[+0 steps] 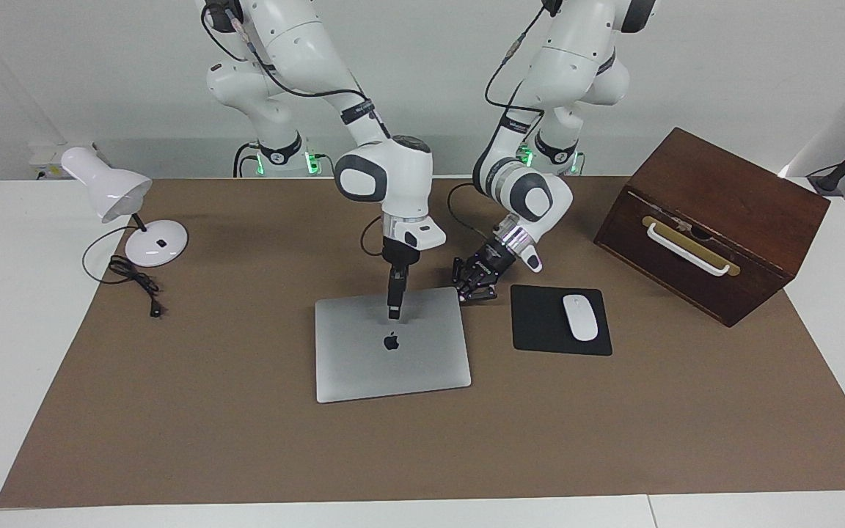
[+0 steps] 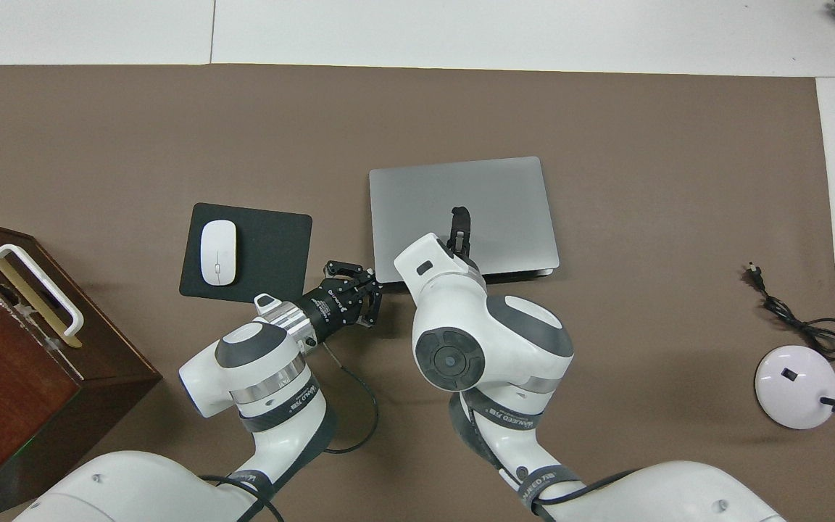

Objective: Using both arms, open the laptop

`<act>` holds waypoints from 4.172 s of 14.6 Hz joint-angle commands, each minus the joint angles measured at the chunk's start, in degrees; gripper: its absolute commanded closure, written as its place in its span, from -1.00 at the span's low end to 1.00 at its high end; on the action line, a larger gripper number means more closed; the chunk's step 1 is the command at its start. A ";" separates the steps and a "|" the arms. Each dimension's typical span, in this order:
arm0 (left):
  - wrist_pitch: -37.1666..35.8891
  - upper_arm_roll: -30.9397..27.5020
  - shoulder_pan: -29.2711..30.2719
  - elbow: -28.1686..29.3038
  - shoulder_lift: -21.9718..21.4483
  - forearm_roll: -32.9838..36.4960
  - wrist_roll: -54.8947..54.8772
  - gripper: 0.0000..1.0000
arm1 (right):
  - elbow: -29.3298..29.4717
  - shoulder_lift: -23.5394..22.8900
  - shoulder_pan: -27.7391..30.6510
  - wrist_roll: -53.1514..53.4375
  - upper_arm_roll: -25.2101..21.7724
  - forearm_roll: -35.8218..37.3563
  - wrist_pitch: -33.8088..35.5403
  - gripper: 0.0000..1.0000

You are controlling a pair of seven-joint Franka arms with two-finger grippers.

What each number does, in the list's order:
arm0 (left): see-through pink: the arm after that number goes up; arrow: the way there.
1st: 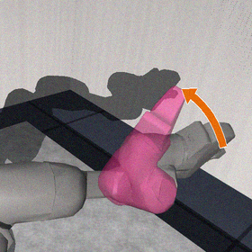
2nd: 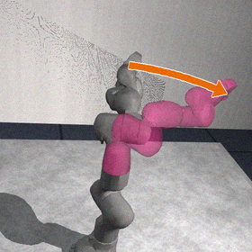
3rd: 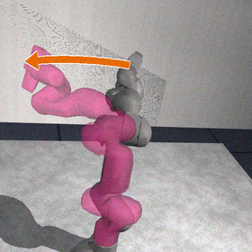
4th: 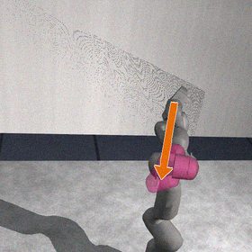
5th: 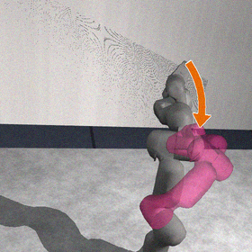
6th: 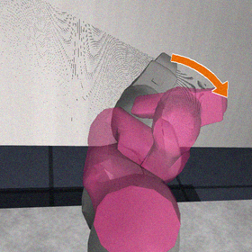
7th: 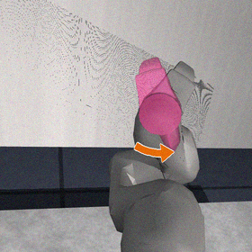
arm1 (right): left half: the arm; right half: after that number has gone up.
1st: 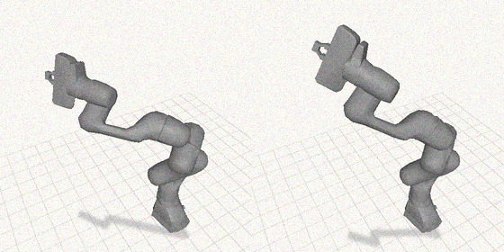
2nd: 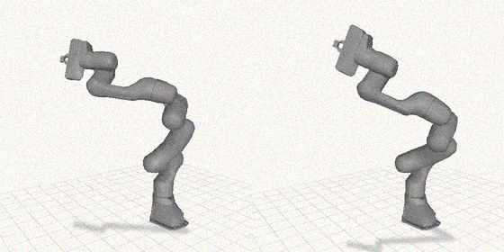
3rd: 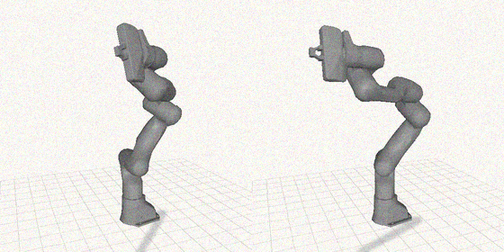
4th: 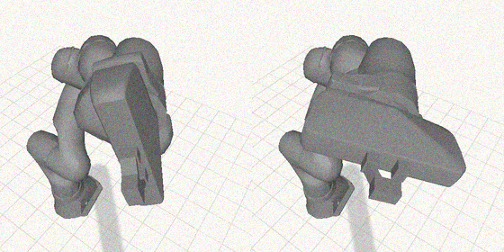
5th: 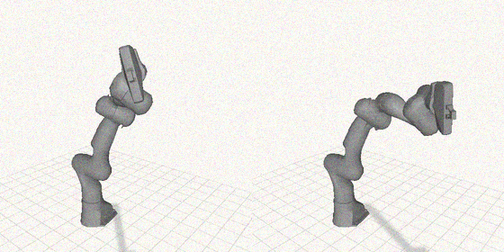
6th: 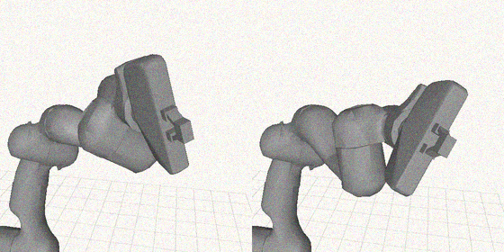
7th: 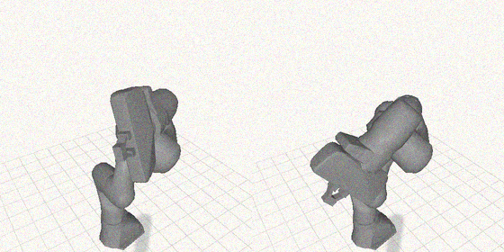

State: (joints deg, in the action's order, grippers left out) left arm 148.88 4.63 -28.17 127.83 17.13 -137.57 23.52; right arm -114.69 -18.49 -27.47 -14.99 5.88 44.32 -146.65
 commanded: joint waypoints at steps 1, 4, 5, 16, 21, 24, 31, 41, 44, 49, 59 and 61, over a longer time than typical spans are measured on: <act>1.59 0.29 -0.75 -1.53 1.68 -1.56 -1.11 1.00 | 2.35 -0.85 0.39 1.45 -0.17 2.00 -0.75 -1.00; 1.68 0.21 -0.66 -1.53 1.68 -1.56 -1.11 1.00 | 3.59 -1.11 1.10 1.54 -0.17 2.09 -1.01 -1.00; 1.59 0.29 -0.66 -1.53 1.77 -1.56 -1.11 1.00 | 3.59 -1.20 1.10 1.54 -0.17 2.00 -1.01 -1.00; 0.71 0.21 -0.31 -1.36 2.21 -1.38 -1.20 1.00 | 3.59 -1.20 1.19 1.63 -0.17 2.26 -0.92 -1.00; -0.52 0.21 0.13 -1.18 2.74 -1.30 -1.20 1.00 | 3.68 -1.20 1.19 1.63 -0.25 2.35 -0.92 -1.00; -0.52 0.21 0.13 -1.18 2.82 -1.30 -1.28 1.00 | 4.29 -1.20 1.10 1.63 -0.34 2.61 -0.74 -1.00; -0.52 0.21 0.13 -1.18 2.82 -1.30 -1.54 1.00 | 6.40 -1.38 1.27 1.54 -0.60 3.67 -0.22 -1.00; -0.52 0.21 0.13 -1.18 3.00 -1.47 -1.63 1.00 | 7.72 -1.29 1.28 1.54 -0.61 3.76 1.01 -1.00; -1.66 0.21 0.13 -1.18 3.70 -1.38 -1.72 1.00 | 7.98 -1.29 1.28 1.54 -0.61 3.76 1.01 -1.00; -1.66 0.21 0.22 -1.18 3.70 -1.47 -1.72 1.00 | 8.86 -1.29 1.28 1.54 -0.61 3.76 1.28 -1.00; -1.57 0.21 0.92 -1.18 3.62 -2.00 -1.64 1.00 | 11.24 -1.38 1.98 1.54 -0.78 5.25 1.72 -1.00; -1.57 0.21 0.92 -1.18 3.62 -2.00 -1.63 1.00 | 11.41 -1.38 1.98 1.54 -0.78 5.25 1.72 -1.00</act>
State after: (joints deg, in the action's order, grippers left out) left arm 147.77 4.55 -27.97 127.08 18.04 -138.31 23.52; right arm -105.27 -18.67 -26.23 -14.97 4.70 47.27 -145.90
